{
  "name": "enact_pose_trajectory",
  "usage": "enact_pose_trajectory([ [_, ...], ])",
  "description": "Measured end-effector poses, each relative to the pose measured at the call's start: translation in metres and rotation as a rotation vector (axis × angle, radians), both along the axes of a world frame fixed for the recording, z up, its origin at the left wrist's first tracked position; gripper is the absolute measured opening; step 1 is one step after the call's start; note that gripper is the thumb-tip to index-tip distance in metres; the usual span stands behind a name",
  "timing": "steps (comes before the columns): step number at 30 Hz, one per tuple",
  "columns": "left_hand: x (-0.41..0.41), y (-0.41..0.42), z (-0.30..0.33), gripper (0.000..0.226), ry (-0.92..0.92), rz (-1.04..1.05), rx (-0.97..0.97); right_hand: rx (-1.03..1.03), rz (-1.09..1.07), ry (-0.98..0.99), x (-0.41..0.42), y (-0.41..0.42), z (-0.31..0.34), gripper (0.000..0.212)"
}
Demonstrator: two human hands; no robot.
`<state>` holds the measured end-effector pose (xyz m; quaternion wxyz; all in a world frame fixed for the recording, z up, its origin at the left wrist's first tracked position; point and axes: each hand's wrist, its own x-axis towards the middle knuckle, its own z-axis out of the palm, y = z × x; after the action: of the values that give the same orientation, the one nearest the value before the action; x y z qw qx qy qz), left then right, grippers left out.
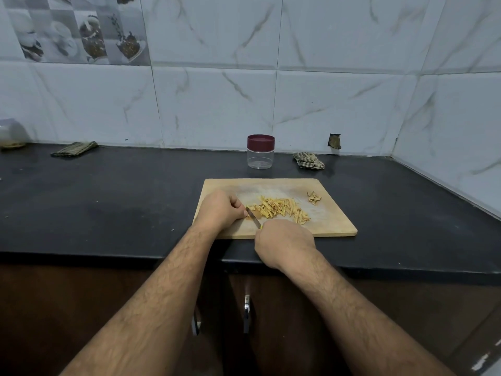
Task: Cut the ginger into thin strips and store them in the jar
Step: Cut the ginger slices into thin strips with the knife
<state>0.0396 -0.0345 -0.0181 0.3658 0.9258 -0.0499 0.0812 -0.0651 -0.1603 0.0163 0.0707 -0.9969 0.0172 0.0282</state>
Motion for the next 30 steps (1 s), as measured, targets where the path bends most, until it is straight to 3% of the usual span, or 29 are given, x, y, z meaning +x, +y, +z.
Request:
enact_pose_trajectory([
  [10, 0.0, 0.002, -0.002, 0.013, -0.043, -0.039, 0.045, -0.033, -0.012, 0.044, 0.001, 0.013, 0.005, 0.029],
  [30, -0.001, 0.0, 0.007, 0.009, 0.082, 0.006, -0.038, 0.008, 0.002, 0.005, -0.005, 0.002, 0.001, 0.03],
])
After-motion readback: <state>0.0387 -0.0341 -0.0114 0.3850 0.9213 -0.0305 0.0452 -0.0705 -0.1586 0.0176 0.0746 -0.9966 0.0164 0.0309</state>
